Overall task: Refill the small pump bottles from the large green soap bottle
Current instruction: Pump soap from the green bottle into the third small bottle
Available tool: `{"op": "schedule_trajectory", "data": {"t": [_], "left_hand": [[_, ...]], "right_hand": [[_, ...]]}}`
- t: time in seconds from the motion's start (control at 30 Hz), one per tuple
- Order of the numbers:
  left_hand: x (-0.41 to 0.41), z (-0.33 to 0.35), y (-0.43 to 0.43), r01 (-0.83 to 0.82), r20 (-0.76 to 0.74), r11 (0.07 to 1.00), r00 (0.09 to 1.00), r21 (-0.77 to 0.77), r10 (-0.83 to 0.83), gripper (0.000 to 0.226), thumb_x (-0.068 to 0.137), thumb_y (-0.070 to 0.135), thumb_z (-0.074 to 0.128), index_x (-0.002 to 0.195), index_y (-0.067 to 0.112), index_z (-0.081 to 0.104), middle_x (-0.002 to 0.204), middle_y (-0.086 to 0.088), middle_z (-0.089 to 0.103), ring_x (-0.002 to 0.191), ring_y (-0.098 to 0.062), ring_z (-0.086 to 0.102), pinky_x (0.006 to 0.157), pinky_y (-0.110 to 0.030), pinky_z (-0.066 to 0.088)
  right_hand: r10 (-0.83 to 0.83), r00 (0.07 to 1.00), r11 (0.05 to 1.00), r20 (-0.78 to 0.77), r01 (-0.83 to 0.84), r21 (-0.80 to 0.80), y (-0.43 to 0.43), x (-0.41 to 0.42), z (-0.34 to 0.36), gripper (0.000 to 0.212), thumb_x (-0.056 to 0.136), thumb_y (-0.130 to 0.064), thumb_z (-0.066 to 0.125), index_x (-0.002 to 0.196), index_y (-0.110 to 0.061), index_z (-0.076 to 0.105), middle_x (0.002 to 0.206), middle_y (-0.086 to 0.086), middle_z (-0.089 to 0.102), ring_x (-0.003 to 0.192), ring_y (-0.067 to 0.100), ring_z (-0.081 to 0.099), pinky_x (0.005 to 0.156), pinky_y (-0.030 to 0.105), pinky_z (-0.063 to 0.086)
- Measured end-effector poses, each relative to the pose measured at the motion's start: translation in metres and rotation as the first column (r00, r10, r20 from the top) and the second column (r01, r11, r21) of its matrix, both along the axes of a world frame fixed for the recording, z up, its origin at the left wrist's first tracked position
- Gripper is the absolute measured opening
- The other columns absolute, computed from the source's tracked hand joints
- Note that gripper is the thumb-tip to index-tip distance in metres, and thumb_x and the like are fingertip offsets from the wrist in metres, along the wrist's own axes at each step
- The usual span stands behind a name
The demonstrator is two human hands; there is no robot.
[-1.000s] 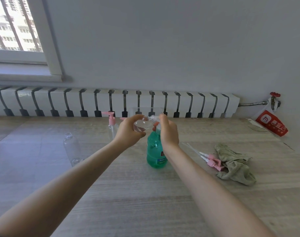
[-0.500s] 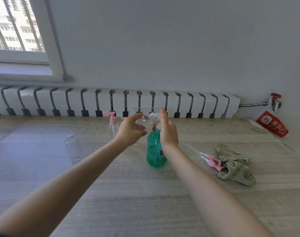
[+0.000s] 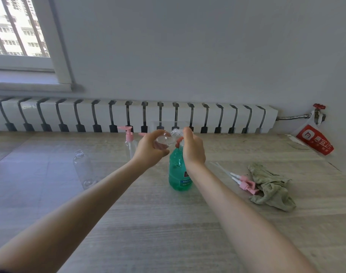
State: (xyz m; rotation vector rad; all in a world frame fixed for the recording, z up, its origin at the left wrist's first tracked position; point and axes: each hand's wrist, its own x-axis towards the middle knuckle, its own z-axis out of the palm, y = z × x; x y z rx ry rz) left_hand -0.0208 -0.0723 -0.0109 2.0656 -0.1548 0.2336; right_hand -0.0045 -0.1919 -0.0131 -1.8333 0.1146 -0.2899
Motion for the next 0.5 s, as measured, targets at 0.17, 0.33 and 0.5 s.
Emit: {"op": "schedule_trajectory", "data": {"t": [0.17,0.33,0.5], "left_hand": [[0.0001,0.0008,-0.0017,-0.005,0.009,1.000,1.000,-0.006,0.005,0.051,0.079,-0.004,0.069,0.124,0.016,0.055,0.107,0.004,0.060,0.090,-0.009,0.063,0.082,-0.021,0.046],[0.0012,-0.0011,0.0001,-0.004,0.015,1.000,1.000,0.004,0.004,0.051,0.079,-0.003,0.069,0.124,0.017,0.055,0.108,0.003,0.063,0.090,-0.010,0.064,0.084,-0.022,0.047],[0.0007,-0.0013,0.0000,-0.002,0.010,1.000,1.000,-0.001,0.002,0.051,0.079,-0.003,0.069,0.124,0.017,0.055,0.102,0.005,0.061,0.088,-0.008,0.063,0.083,-0.022,0.047]], "right_hand": [[-0.001,1.000,1.000,0.013,0.002,-0.026,0.0005,0.0010,-0.0010,0.041,0.097,-0.039,0.031,0.065,-0.017,0.047,0.066,-0.002,0.050,0.062,0.012,0.043,0.062,0.027,0.033],[0.001,1.000,0.999,0.022,0.000,-0.042,0.0016,0.0012,-0.0019,0.043,0.097,-0.039,0.031,0.064,-0.018,0.046,0.066,-0.001,0.051,0.062,0.012,0.044,0.062,0.026,0.034],[0.006,0.999,0.999,0.036,-0.004,-0.038,-0.0002,-0.0004,-0.0019,0.047,0.099,-0.042,0.030,0.064,-0.017,0.049,0.066,-0.002,0.050,0.063,0.011,0.045,0.062,0.026,0.033]]}}
